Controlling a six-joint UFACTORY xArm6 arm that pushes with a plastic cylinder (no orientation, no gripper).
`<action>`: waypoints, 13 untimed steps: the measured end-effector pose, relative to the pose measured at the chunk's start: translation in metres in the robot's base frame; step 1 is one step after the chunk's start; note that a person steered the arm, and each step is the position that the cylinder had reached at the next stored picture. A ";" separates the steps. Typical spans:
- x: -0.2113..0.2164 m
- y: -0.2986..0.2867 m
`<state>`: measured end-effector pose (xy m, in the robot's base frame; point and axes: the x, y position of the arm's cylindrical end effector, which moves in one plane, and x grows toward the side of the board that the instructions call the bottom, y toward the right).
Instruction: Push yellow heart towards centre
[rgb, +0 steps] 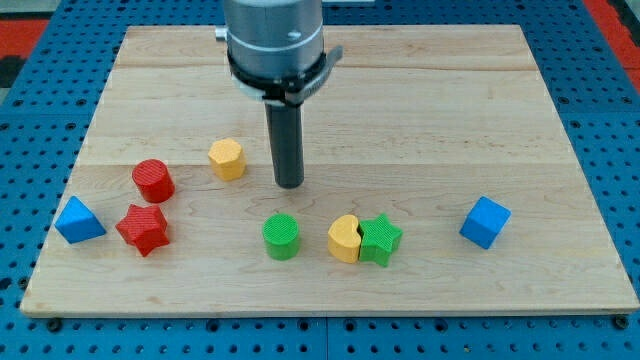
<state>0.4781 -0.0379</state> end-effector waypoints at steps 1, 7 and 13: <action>-0.031 -0.036; 0.080 0.287; 0.083 0.049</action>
<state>0.5611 0.0111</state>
